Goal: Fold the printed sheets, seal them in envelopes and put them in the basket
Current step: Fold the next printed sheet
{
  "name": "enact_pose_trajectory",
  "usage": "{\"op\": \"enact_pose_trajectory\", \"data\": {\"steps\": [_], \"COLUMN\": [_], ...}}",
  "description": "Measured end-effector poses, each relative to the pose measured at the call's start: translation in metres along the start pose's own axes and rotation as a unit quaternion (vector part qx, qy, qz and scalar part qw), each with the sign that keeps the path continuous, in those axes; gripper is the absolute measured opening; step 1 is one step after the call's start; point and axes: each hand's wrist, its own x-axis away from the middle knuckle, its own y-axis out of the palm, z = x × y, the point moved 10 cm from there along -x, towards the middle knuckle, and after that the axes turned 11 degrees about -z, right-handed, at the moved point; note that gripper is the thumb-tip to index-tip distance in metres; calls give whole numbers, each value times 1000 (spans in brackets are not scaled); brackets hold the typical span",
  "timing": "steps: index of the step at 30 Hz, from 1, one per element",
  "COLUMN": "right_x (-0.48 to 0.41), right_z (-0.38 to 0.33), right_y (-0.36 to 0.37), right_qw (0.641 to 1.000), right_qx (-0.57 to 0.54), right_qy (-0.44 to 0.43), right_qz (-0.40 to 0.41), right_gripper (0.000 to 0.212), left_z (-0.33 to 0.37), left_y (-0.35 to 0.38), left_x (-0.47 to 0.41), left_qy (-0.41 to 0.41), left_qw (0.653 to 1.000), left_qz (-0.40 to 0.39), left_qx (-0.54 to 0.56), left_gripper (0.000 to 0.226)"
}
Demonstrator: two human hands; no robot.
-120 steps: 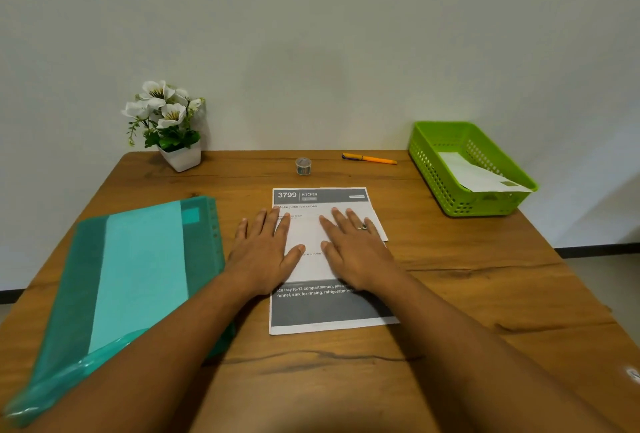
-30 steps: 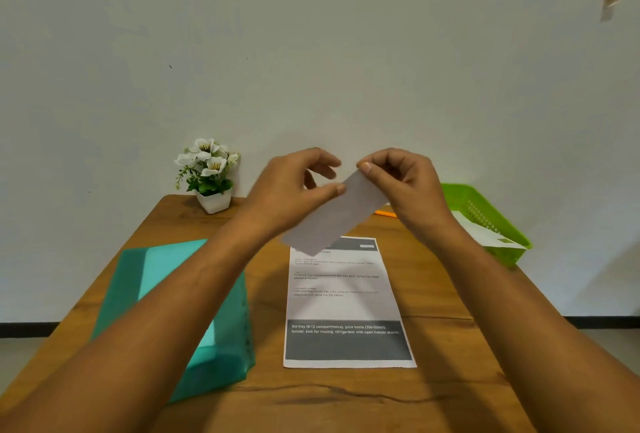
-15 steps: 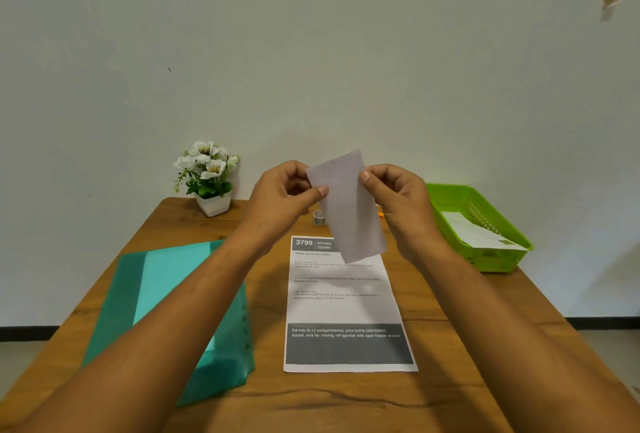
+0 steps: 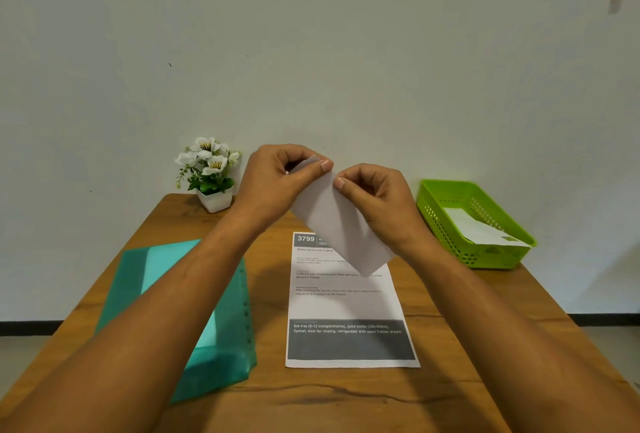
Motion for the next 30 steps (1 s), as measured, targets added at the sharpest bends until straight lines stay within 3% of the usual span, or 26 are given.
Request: {"op": "enact_pose_trajectory", "data": {"steps": [14, 19, 22, 24, 26, 30], "right_x": [45, 60, 70, 74, 77, 82], "right_z": [80, 112, 141, 159, 177, 198], "right_y": [-39, -54, -57, -55, -55, -58], "right_qw": [996, 977, 963, 963, 961, 952], "right_qx": [-13, -133, -145, -110, -65, 68], "right_qy": [86, 144, 198, 222, 245, 283], "right_qz": [1, 82, 108, 108, 110, 93], "right_gripper": [13, 10, 10, 10, 12, 19], "left_z": [-44, -86, -118, -132, -139, -157], "left_y": [-35, -9, 19, 39, 67, 127], "left_x": [14, 32, 47, 56, 62, 77], "left_qy": [-52, -103, -162, -188, -162, -139], "left_qw": [985, 984, 985, 980, 967, 916], "left_qz": [98, 98, 53, 2, -77, -246], "left_qx": [130, 111, 41, -69, -179, -286], "left_gripper": [8, 6, 21, 33, 39, 46]}}
